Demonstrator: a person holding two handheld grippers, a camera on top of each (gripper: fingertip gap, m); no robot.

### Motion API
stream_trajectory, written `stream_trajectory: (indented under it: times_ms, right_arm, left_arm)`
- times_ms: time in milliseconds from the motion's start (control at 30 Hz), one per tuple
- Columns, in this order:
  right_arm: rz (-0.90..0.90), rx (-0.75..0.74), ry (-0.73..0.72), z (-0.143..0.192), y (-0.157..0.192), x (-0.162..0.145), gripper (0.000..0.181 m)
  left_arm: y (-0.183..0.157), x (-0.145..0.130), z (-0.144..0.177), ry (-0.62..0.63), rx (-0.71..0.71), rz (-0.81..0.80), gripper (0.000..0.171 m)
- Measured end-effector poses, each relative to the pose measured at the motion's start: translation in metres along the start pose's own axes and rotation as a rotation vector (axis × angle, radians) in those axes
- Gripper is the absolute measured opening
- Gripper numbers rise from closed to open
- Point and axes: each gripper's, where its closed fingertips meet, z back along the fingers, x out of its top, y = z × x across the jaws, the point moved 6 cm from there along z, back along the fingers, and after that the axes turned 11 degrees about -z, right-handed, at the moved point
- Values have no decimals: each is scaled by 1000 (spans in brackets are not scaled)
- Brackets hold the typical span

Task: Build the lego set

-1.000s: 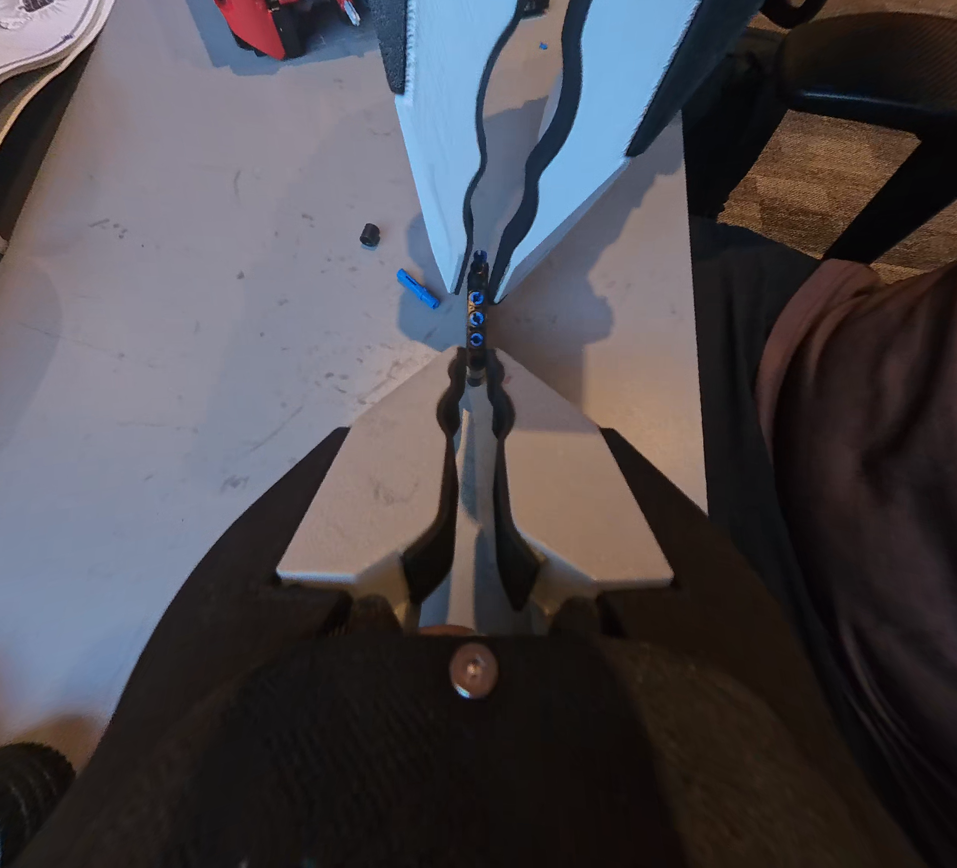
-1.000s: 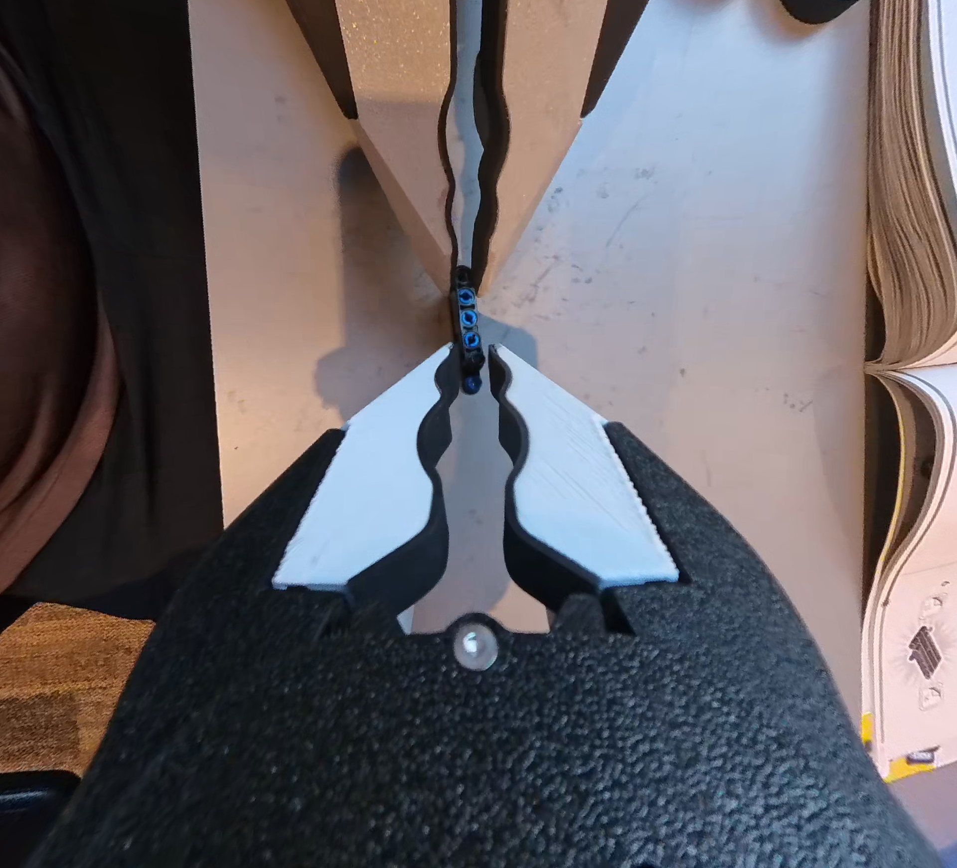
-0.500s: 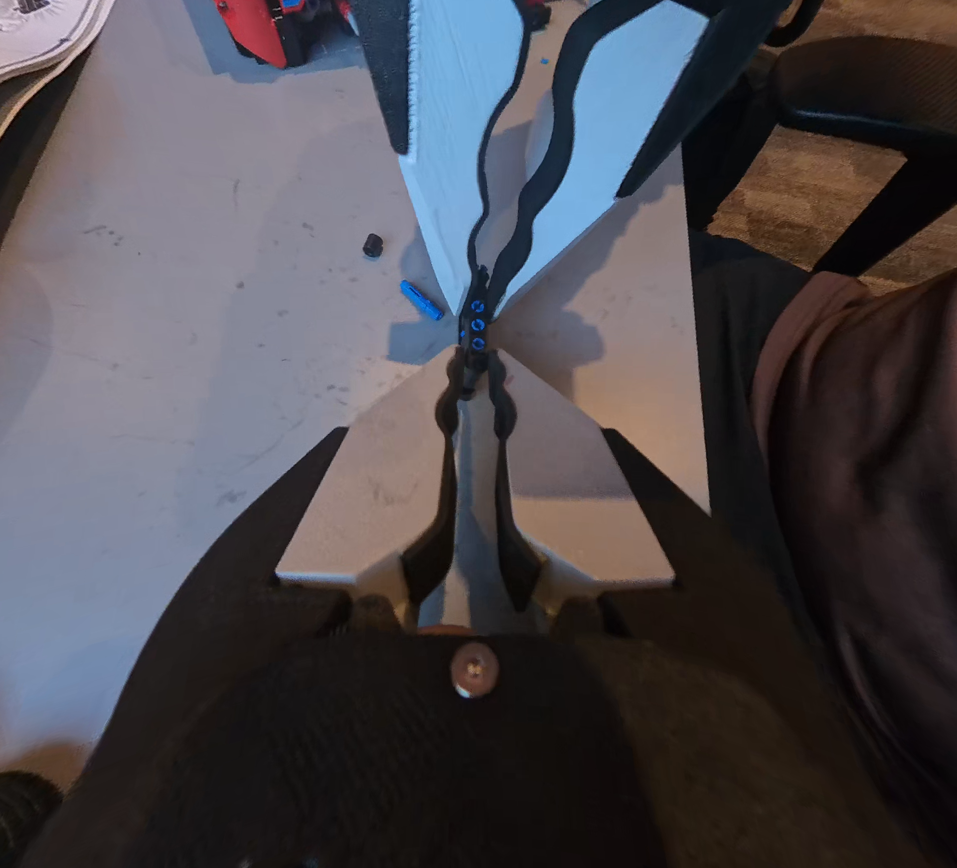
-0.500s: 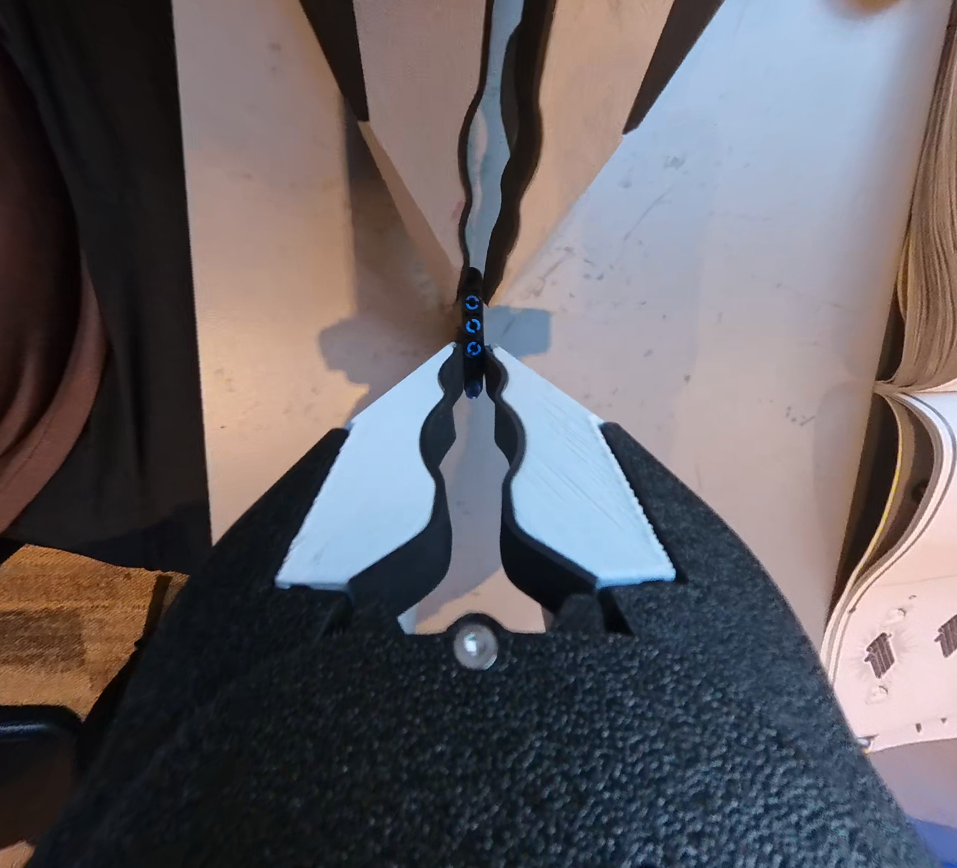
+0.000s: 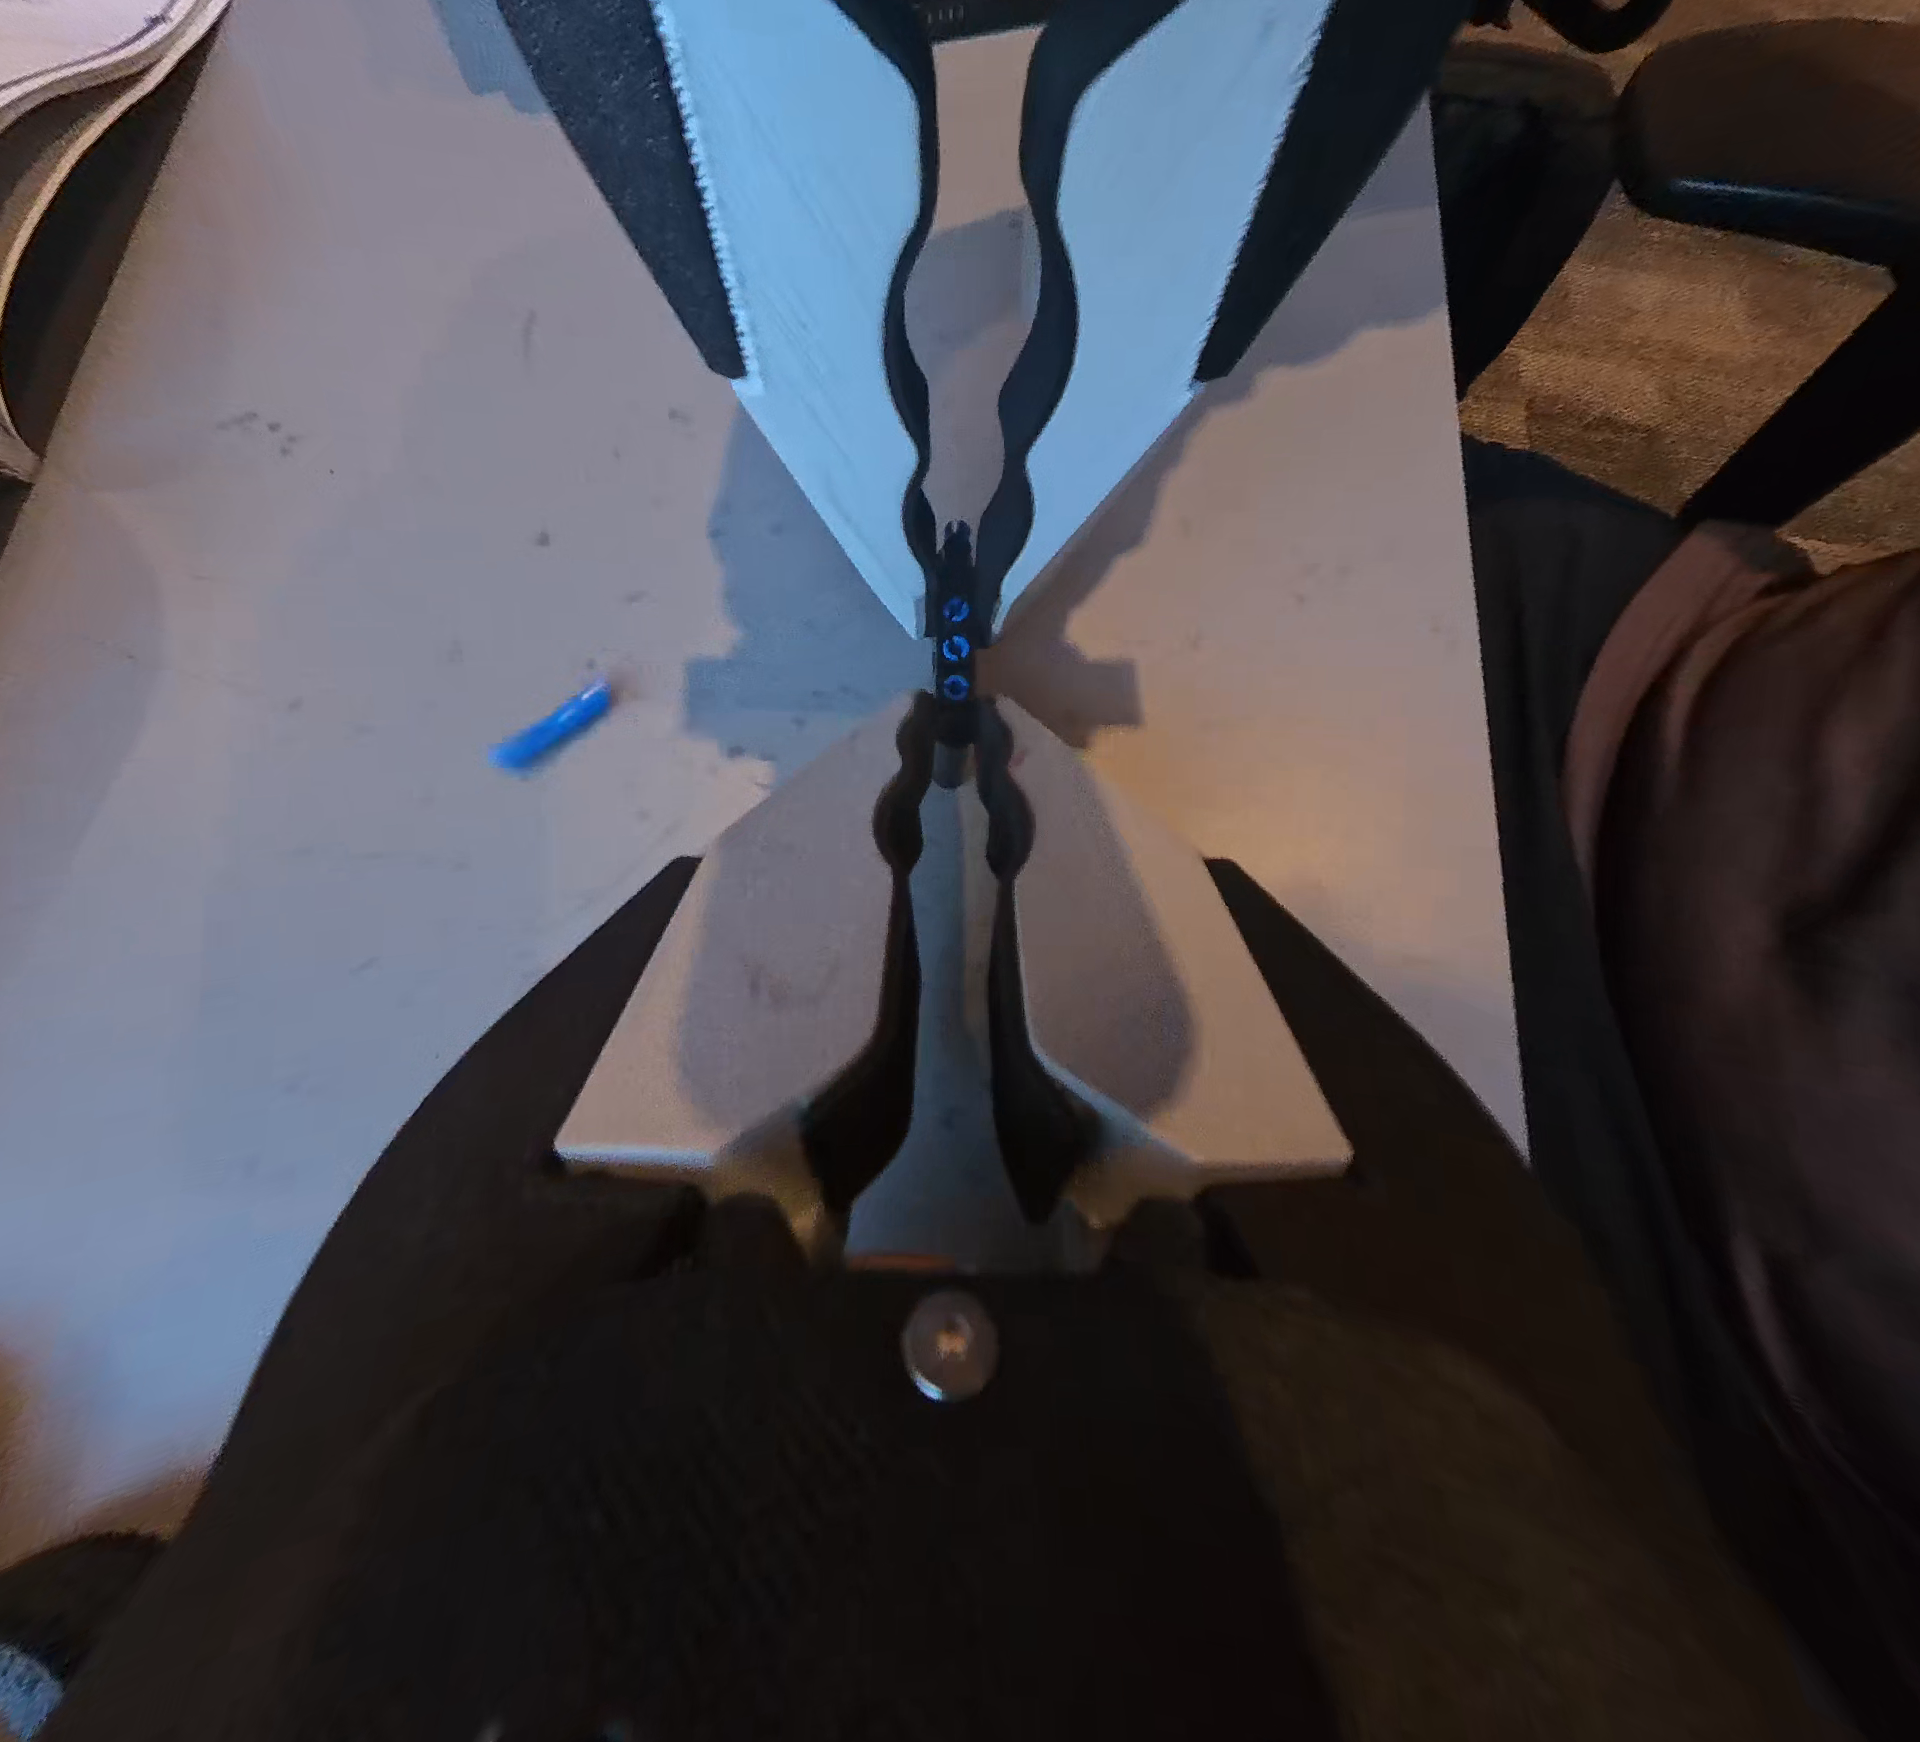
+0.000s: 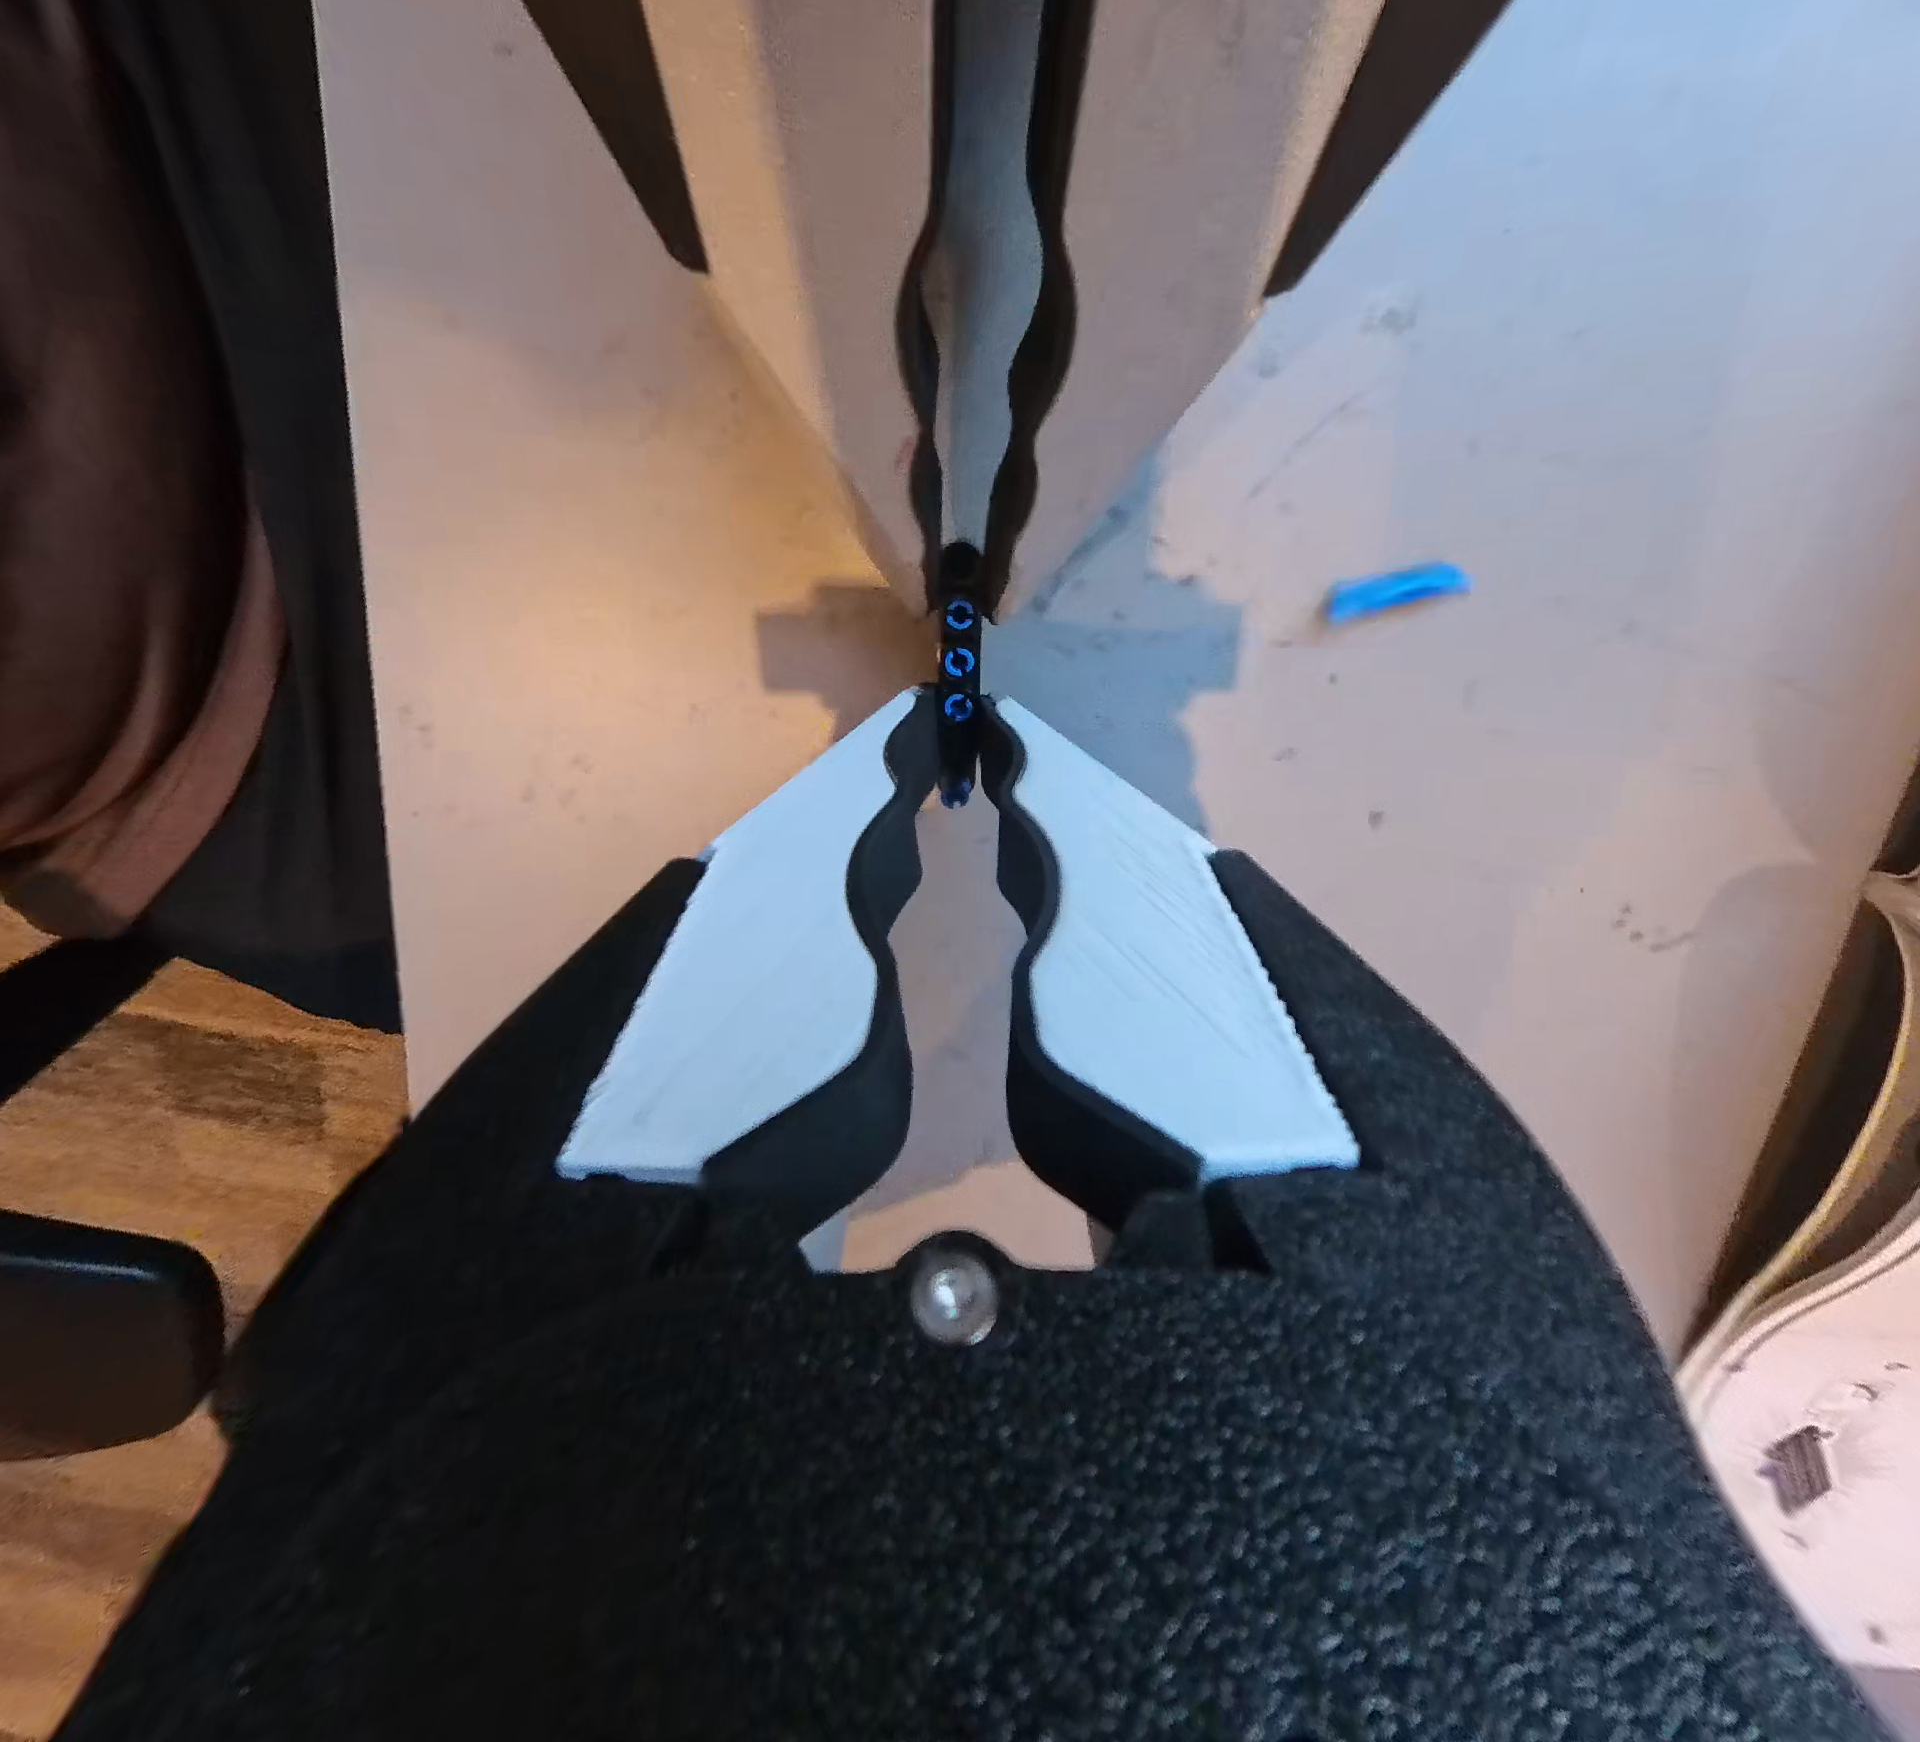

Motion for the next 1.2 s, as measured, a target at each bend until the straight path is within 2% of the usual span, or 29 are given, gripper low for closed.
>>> stream_trajectory:
  times_ms: [33, 133, 267, 400, 600, 667, 767, 833, 967, 1067, 1200]
  right_arm:
    - [-21, 14, -8, 0, -1, 0, 7]
    - [-134, 66, -28, 0, -6, -1, 8]
    - [-132, 17, -75, 2, -6, -9, 13]
    - [-241, -12, -245, 14, -8, -20, 20]
    - [-383, -191, -387, 23, 4, -54, 18]
    - [-437, -251, -465, 32, 10, -66, 18]
    - [-526, -378, -583, 50, 18, -91, 18]
    - [-593, -452, -671, 63, 24, -110, 18]
    - [-671, -423, -901, 71, 40, -129, 17]
    - [-697, -421, -909, 60, 41, -133, 17]
    - [-636, -429, -872, 47, 41, -120, 17]
  left_arm:
    - [1, 0, 0, 0, -3, 0, 5]
    - [4, -1, 0, -15, -42, 58, 5]
    - [6, -2, 1, -21, -67, 88, 5]
    - [5, -3, 2, -28, -89, 109, 5]
    - [2, -6, 6, -28, -101, 110, 5]
    - [1, -7, 7, -23, -81, 94, 10]
    - [-1, -12, 9, 4, -59, 108, 25]
    - [-2, -14, 11, 10, -47, 118, 28]
    - [-3, -16, 12, 27, -5, 112, 28]
    - [-4, -17, 8, 59, 11, 113, 30]
    - [-8, -15, 7, 58, 17, 120, 32]
